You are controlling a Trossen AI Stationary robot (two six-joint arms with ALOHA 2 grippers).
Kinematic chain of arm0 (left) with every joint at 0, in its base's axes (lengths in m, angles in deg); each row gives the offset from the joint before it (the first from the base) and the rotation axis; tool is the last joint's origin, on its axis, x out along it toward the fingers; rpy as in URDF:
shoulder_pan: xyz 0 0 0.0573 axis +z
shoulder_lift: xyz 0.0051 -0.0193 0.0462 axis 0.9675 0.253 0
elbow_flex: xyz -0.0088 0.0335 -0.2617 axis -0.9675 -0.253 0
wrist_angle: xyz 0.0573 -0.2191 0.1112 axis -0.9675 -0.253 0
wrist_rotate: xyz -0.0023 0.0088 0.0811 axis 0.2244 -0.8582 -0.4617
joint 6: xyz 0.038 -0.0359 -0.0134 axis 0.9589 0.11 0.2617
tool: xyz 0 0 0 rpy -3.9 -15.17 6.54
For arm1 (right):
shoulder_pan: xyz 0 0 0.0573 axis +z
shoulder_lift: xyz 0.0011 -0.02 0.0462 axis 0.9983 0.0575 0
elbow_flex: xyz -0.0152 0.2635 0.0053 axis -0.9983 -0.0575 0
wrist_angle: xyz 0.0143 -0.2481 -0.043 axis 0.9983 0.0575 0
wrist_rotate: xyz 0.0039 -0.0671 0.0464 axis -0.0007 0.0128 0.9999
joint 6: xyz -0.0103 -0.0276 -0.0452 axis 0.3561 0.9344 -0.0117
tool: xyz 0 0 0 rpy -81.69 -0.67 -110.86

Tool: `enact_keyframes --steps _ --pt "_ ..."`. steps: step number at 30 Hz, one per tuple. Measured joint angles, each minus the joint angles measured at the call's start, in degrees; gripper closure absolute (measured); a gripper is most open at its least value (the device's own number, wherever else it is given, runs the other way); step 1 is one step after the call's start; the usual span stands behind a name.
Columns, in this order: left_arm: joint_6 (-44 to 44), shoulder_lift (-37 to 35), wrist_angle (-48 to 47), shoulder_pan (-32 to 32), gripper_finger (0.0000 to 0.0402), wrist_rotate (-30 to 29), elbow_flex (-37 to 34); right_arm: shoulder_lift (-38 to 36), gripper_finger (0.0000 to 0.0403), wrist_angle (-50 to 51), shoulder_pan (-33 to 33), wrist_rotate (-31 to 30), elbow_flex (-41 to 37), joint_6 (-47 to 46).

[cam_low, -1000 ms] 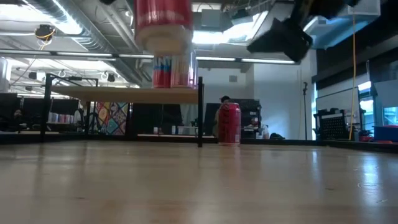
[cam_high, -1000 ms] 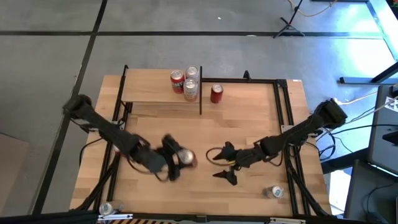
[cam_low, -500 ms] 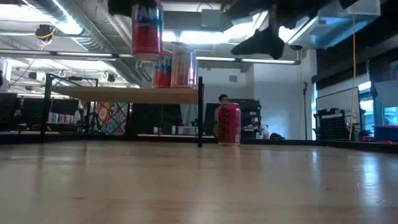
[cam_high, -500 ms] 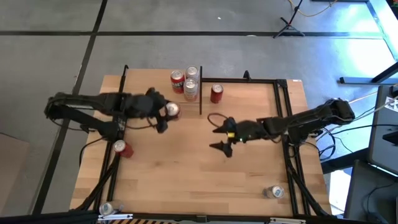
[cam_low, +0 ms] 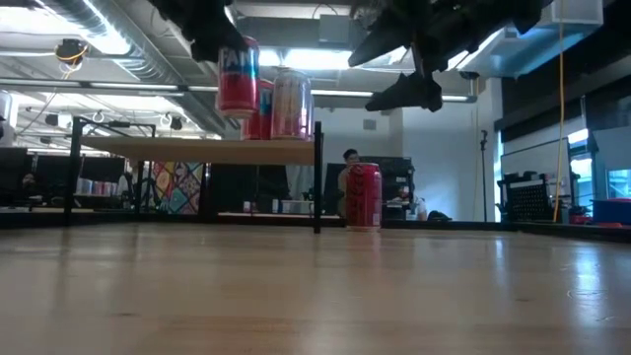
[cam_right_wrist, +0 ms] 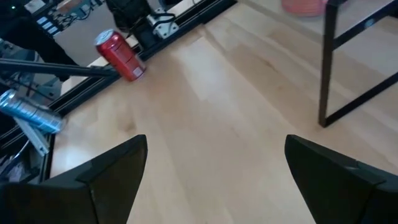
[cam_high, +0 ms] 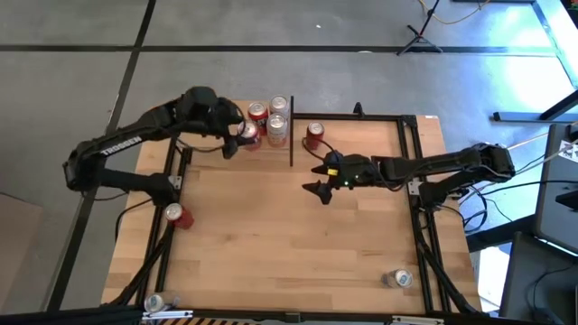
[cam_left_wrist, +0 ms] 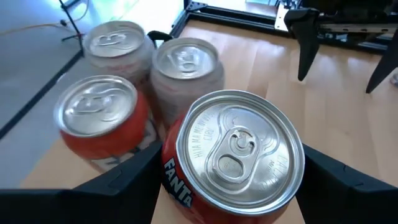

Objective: Place canned beverage on shelf
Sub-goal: Put the orange soda can on the shelf aligned with the other orange soda can

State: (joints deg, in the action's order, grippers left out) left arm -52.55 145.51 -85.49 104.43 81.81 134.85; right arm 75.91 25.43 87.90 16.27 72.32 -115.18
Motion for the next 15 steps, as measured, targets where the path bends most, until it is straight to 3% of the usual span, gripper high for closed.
enact_keyframes --steps 7,15 --pt "0.14 4.18 1.8 4.12 0.0123 6.64 0.0 0.0 0.0036 2.13 -2.0 -0.01 0.0 0.37" --pt "1.53 7.99 3.38 6.49 0.0123 6.97 0.0 0.0 0.0036 3.48 -2.13 -0.06 0.0 0.61"
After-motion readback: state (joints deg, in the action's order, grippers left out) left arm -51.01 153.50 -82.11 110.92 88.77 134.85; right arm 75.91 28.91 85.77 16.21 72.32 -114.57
